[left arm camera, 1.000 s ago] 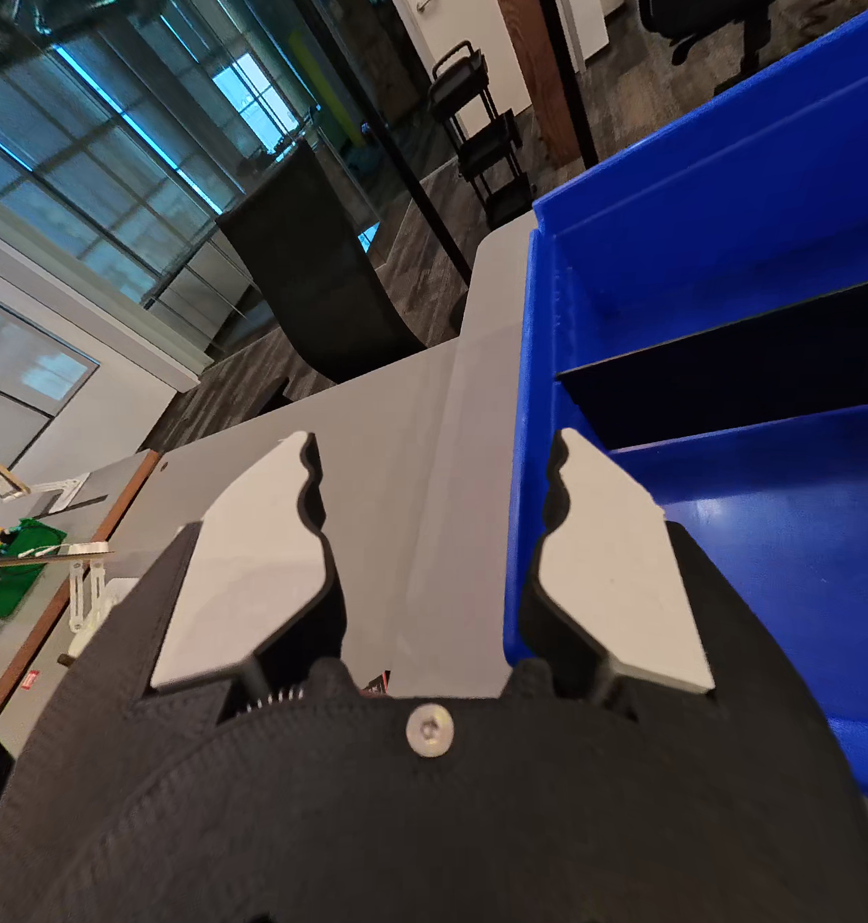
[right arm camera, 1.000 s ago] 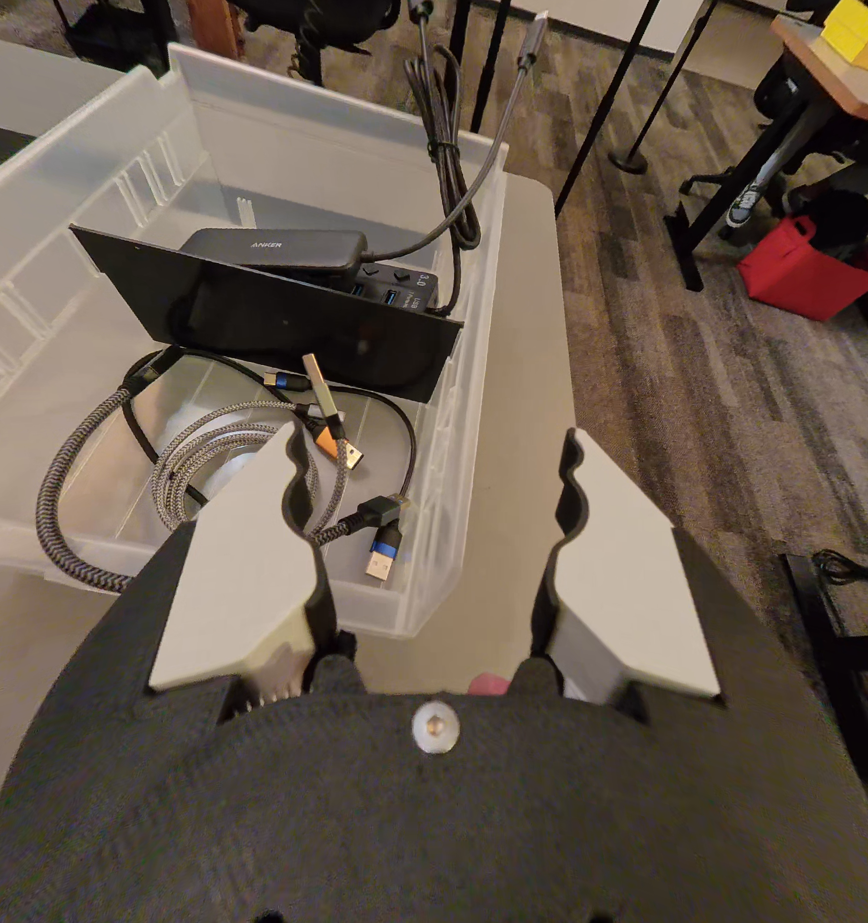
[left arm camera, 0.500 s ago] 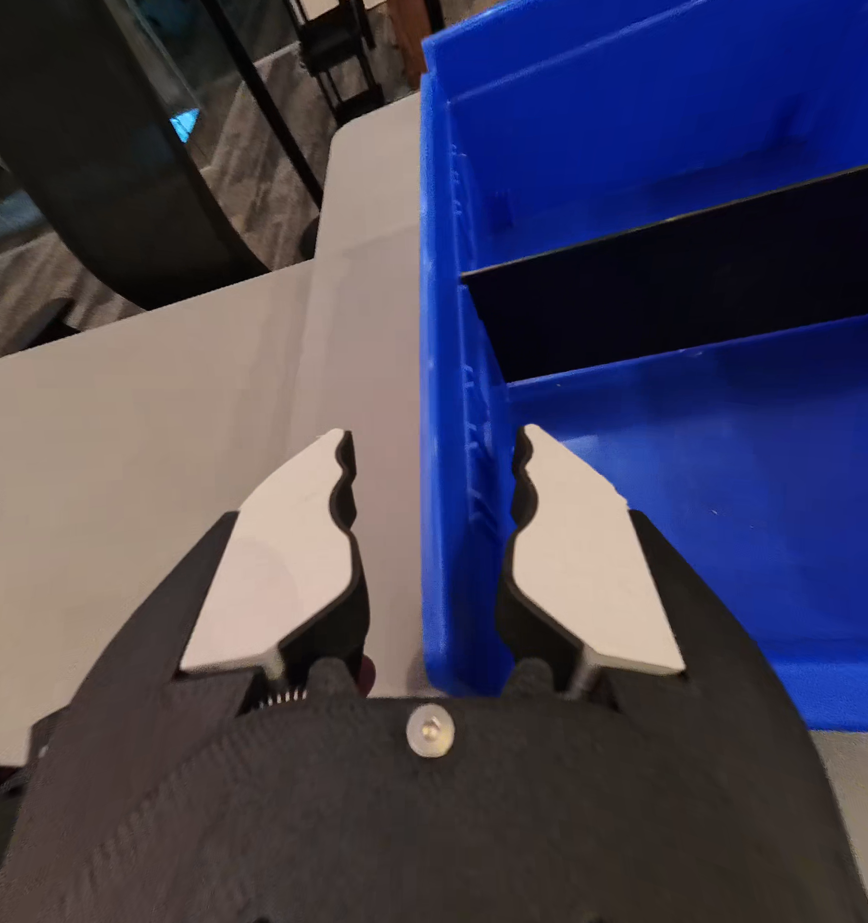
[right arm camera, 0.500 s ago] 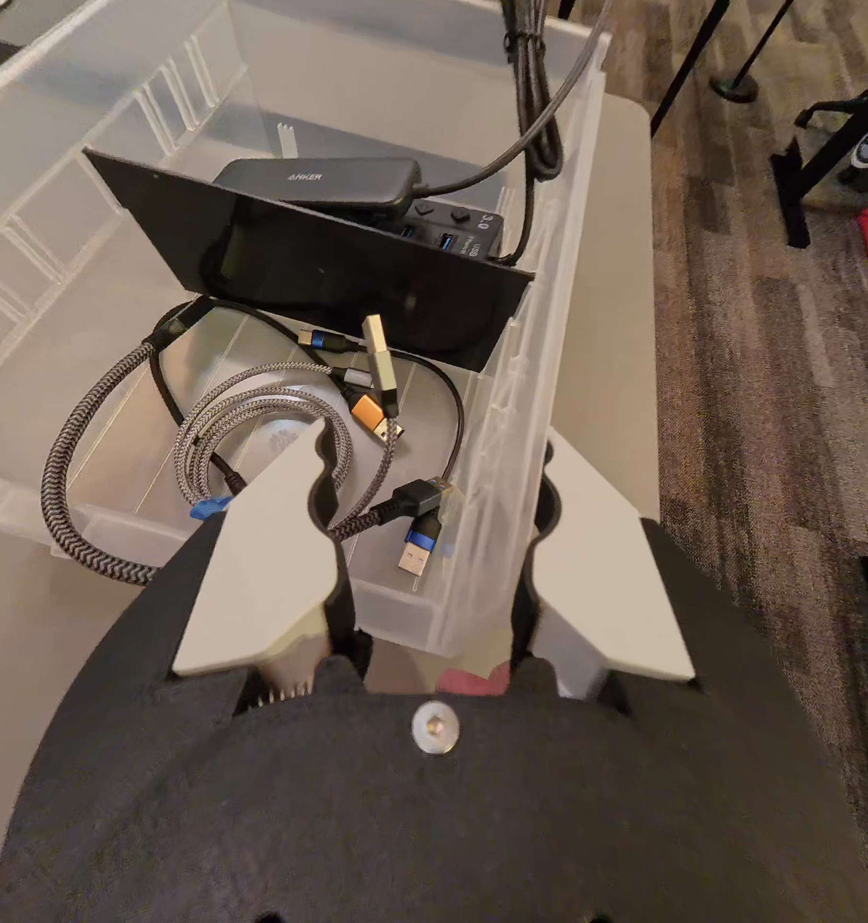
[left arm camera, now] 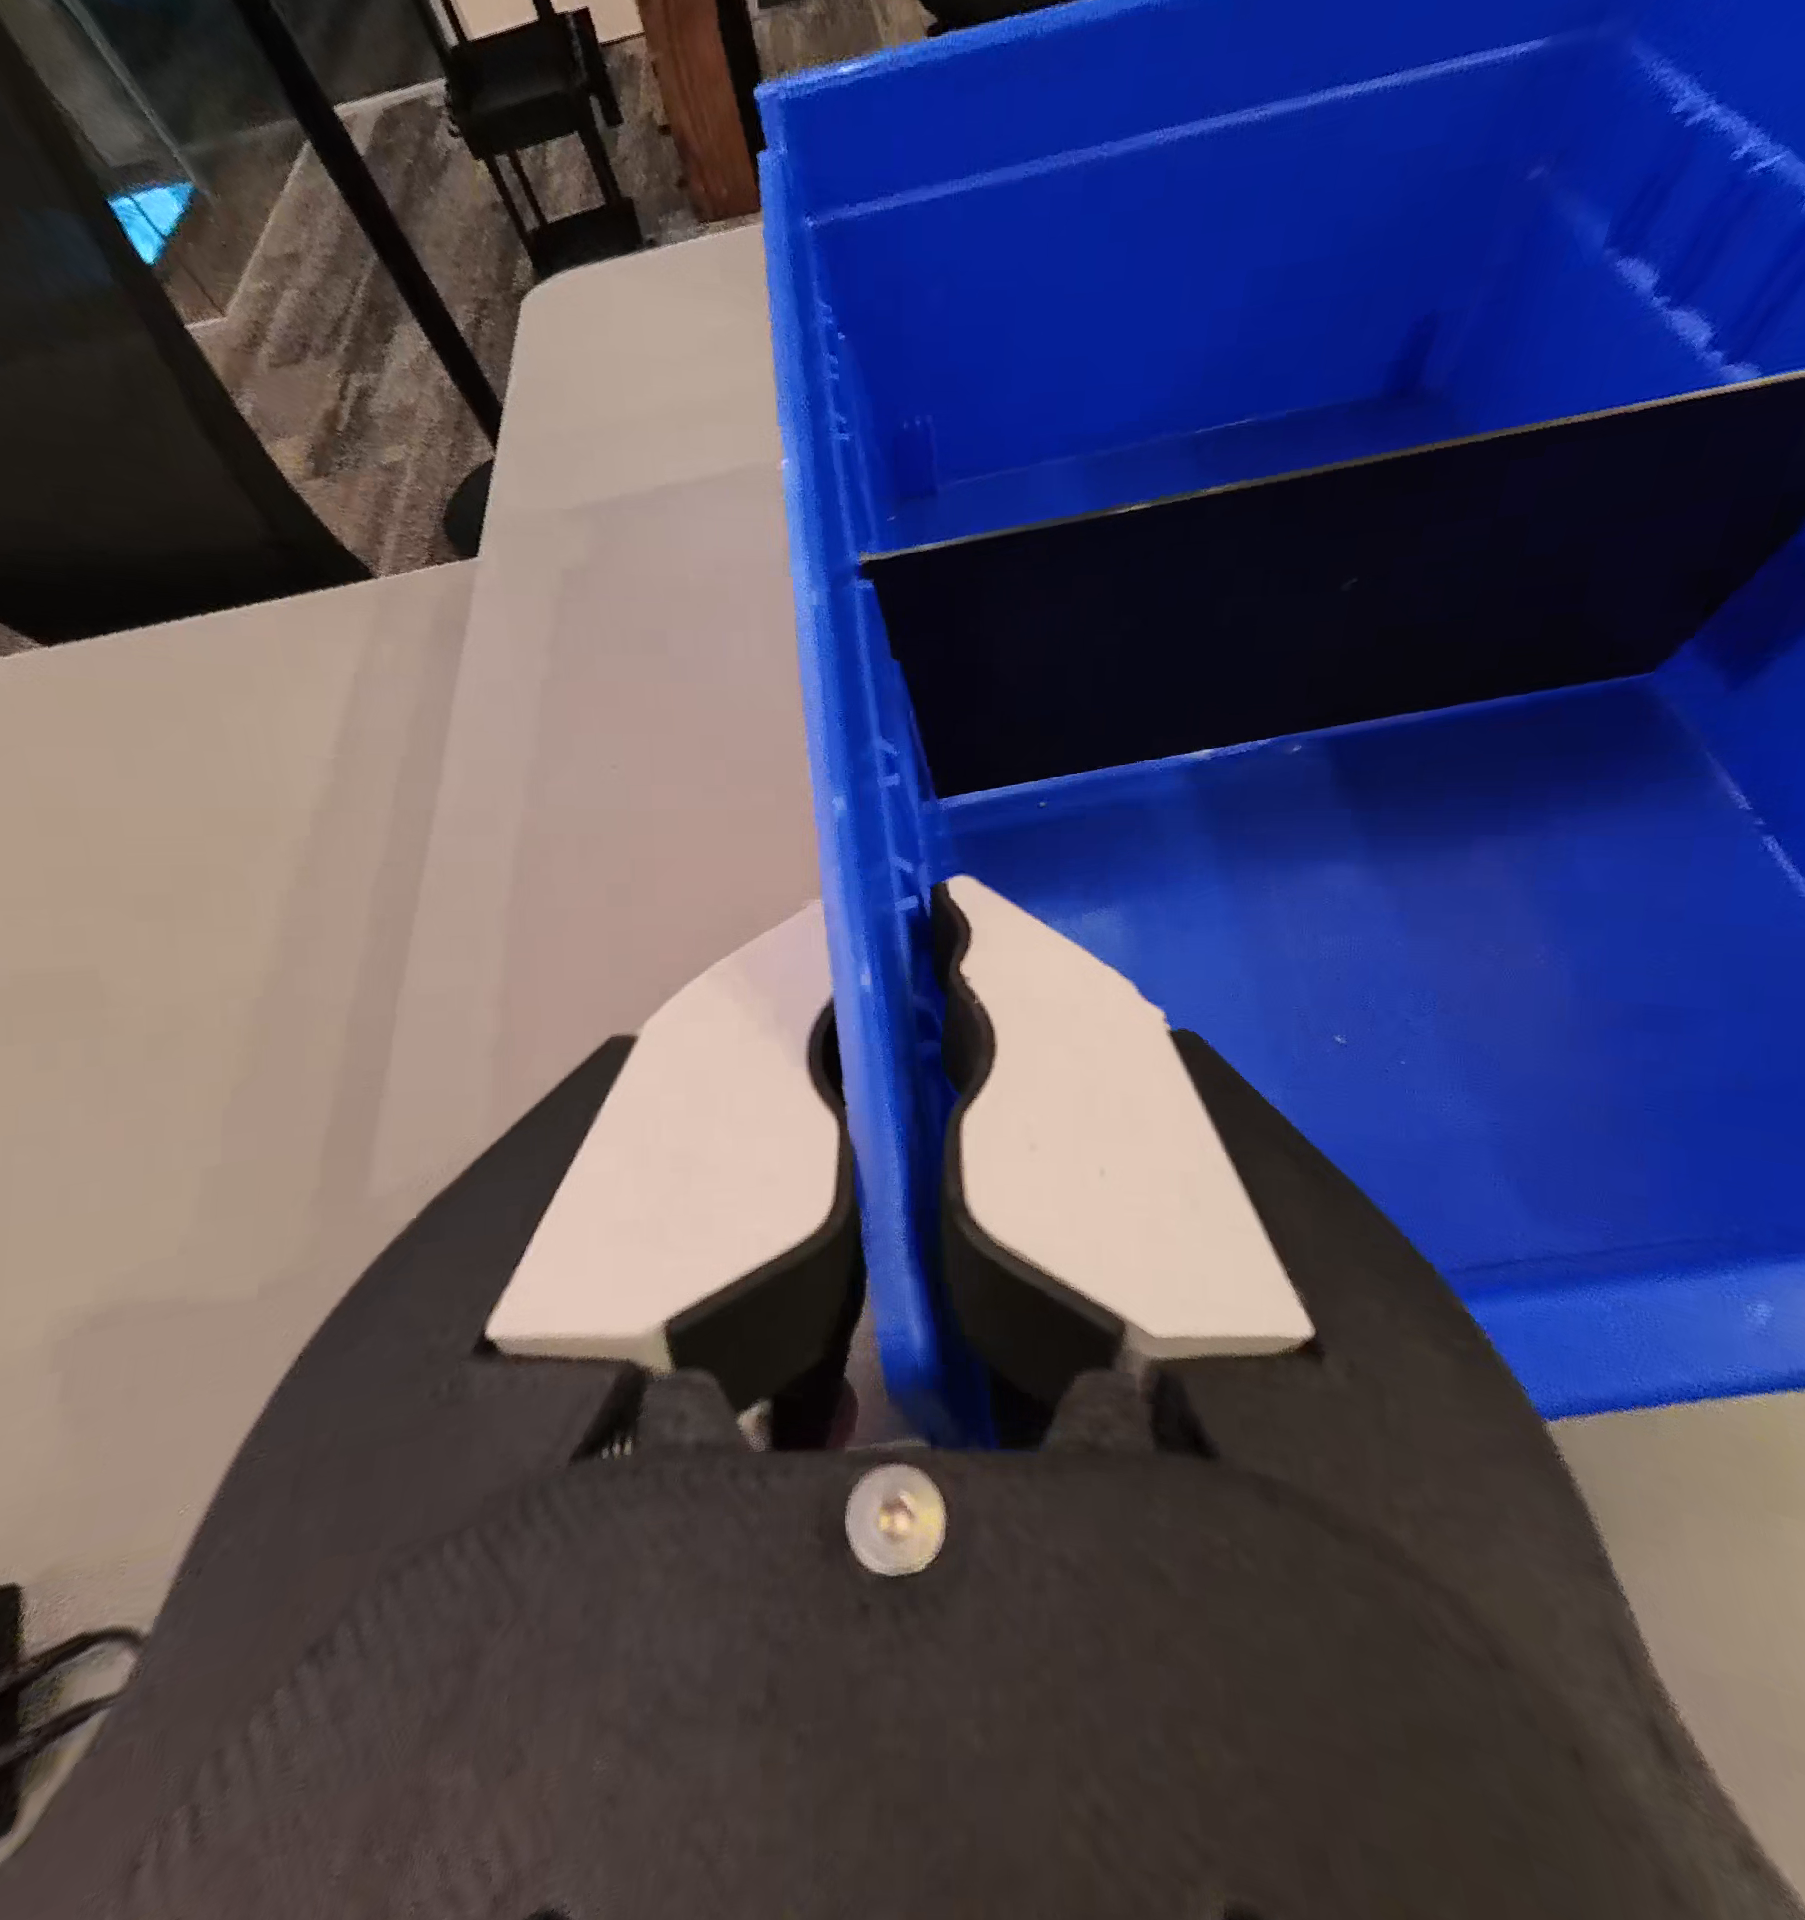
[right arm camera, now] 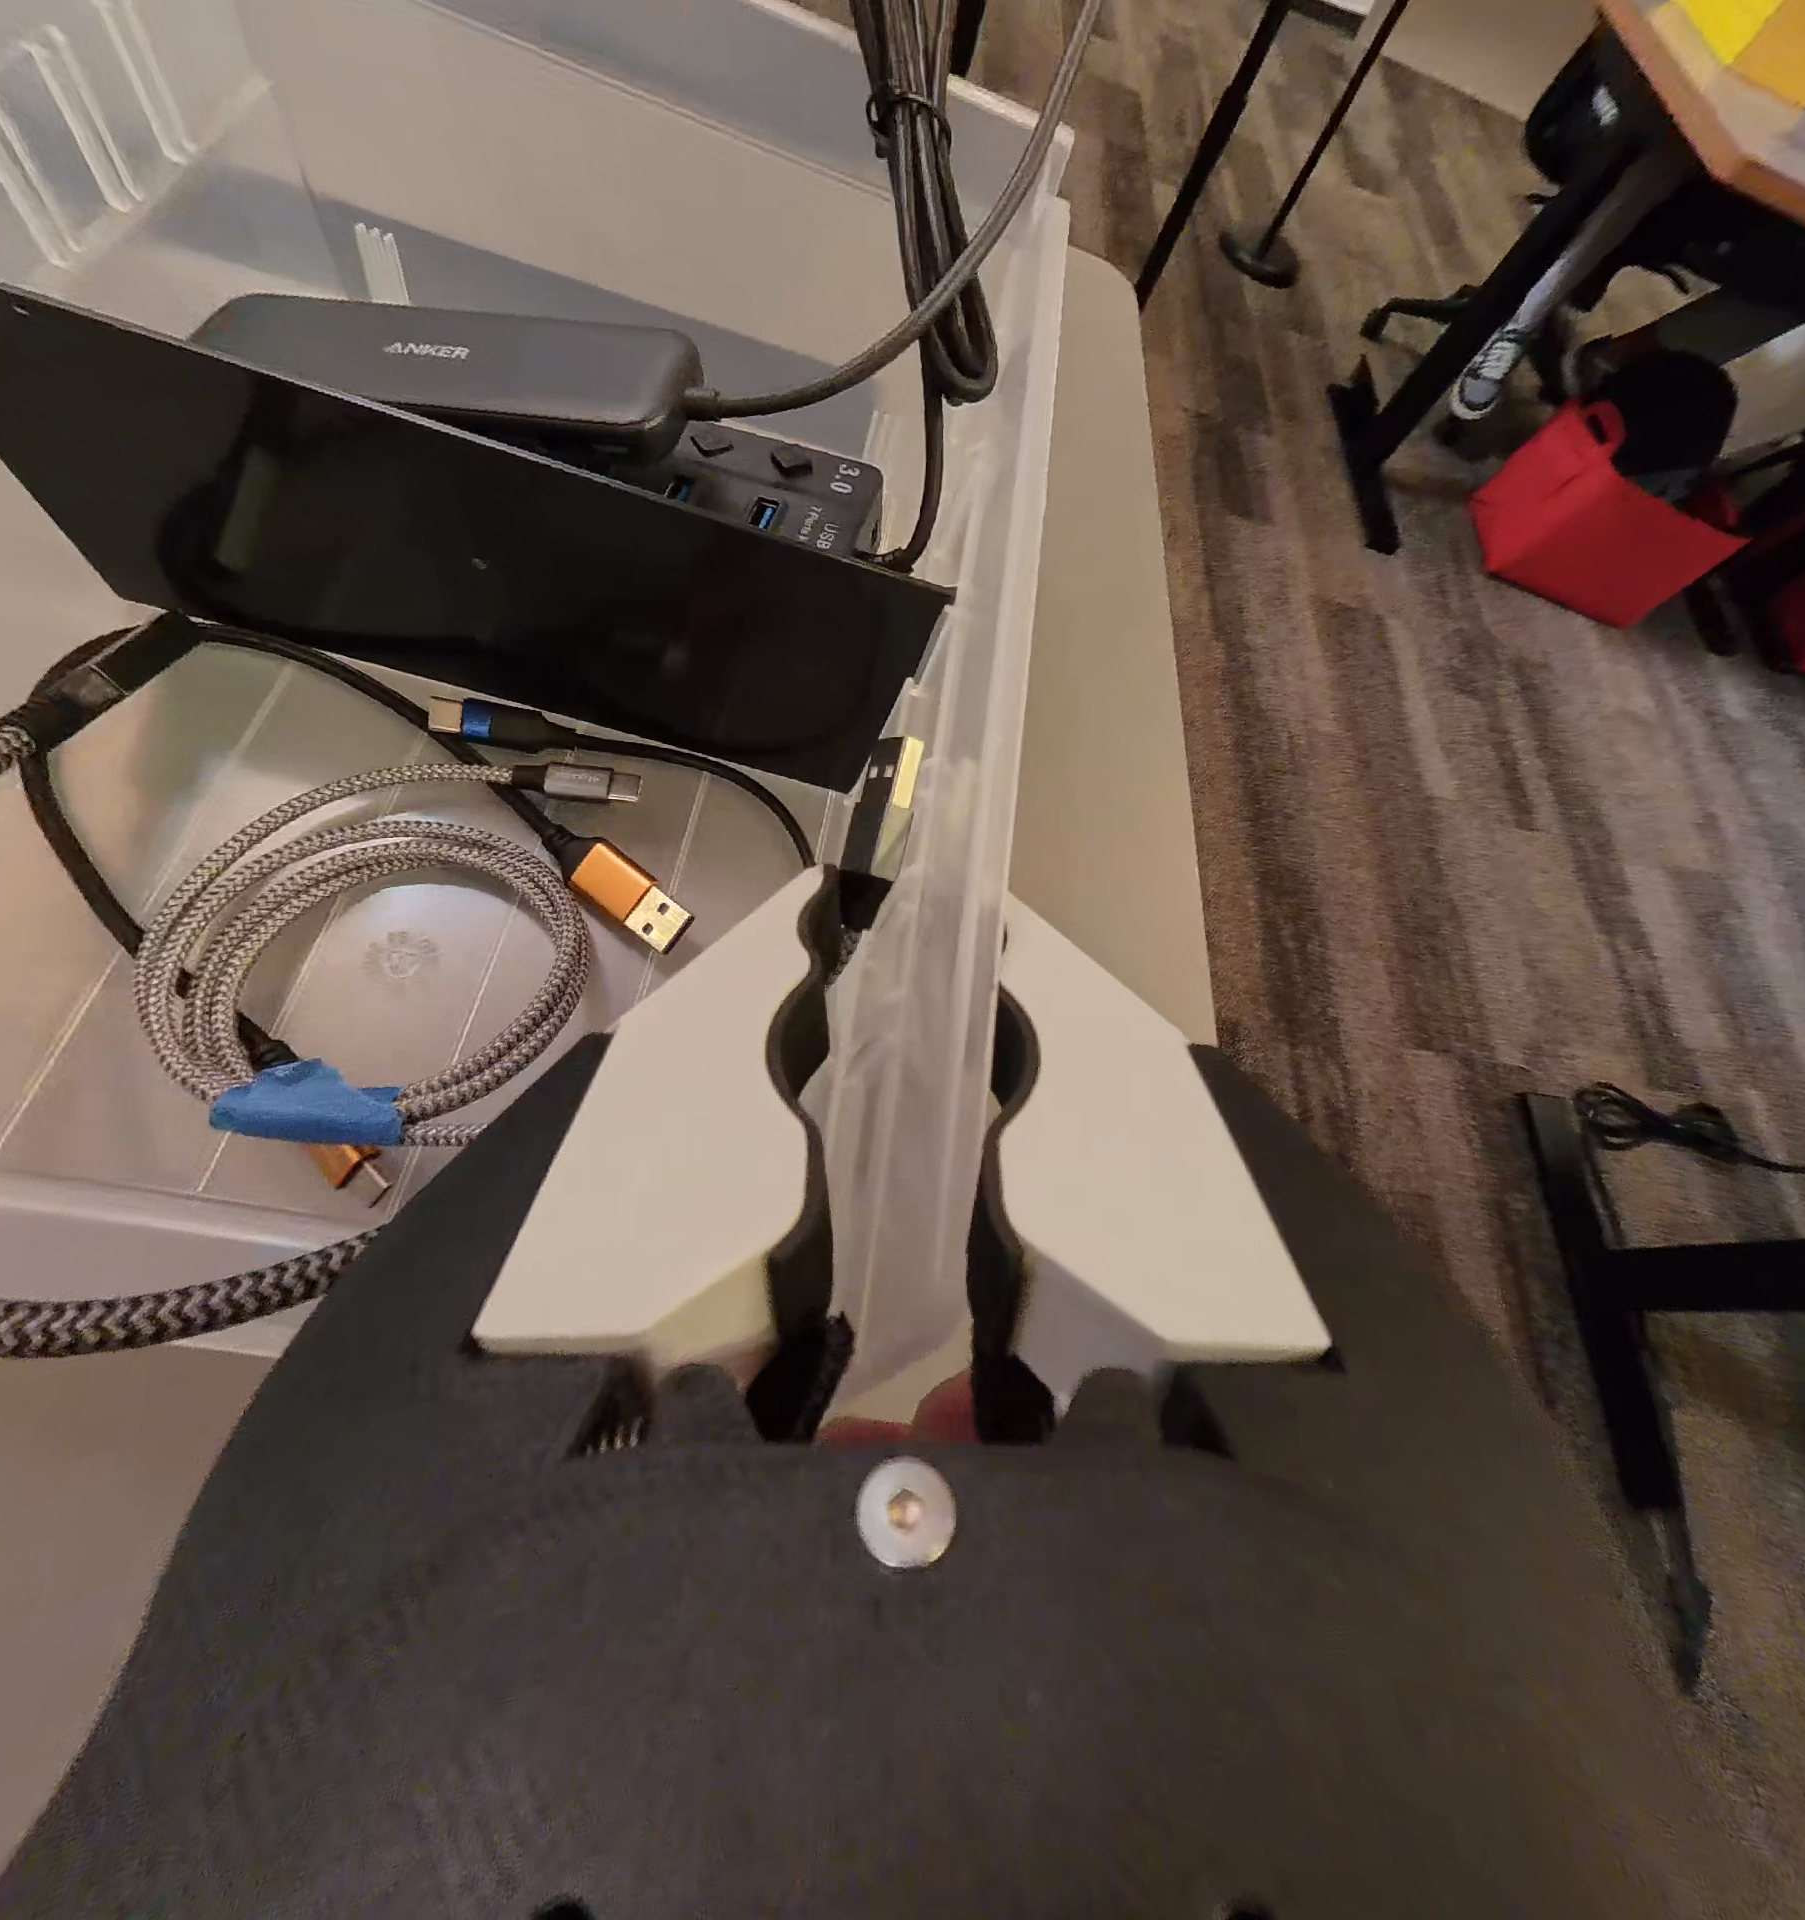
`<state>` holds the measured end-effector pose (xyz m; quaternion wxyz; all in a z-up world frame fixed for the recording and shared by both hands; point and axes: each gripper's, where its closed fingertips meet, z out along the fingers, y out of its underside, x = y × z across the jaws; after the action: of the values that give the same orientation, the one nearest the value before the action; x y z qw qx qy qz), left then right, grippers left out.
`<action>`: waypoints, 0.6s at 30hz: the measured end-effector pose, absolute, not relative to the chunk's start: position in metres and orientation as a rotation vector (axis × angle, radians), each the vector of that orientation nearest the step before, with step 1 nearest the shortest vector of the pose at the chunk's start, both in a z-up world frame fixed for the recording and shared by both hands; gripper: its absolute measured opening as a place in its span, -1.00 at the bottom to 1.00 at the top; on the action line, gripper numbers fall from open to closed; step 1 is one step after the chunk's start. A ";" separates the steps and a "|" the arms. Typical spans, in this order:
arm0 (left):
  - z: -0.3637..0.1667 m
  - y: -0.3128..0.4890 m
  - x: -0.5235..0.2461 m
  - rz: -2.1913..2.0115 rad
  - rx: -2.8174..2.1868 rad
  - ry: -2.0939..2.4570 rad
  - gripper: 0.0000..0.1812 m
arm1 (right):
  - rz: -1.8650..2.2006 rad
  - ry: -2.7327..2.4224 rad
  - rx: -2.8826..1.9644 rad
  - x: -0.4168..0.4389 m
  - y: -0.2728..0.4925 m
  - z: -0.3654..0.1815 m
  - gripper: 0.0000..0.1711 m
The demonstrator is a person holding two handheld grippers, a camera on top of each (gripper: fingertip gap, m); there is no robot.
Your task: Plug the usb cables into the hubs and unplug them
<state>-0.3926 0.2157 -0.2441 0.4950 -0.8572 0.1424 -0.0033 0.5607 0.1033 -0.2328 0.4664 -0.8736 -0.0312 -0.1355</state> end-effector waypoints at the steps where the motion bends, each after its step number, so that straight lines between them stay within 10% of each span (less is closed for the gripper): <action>1: -0.244 0.217 -0.391 -0.013 -2.077 0.337 -0.90 | -0.352 -0.082 -2.138 0.560 0.104 -0.233 -0.76; 18: -0.239 0.221 -0.354 -0.049 -2.041 0.379 -0.91 | -0.234 -0.020 -2.127 0.542 0.102 -0.232 -0.87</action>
<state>-0.3542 0.2210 -0.2393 0.5079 -0.8467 0.1574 -0.0202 0.5416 0.1021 -0.2320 0.4802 -0.8719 -0.0080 -0.0959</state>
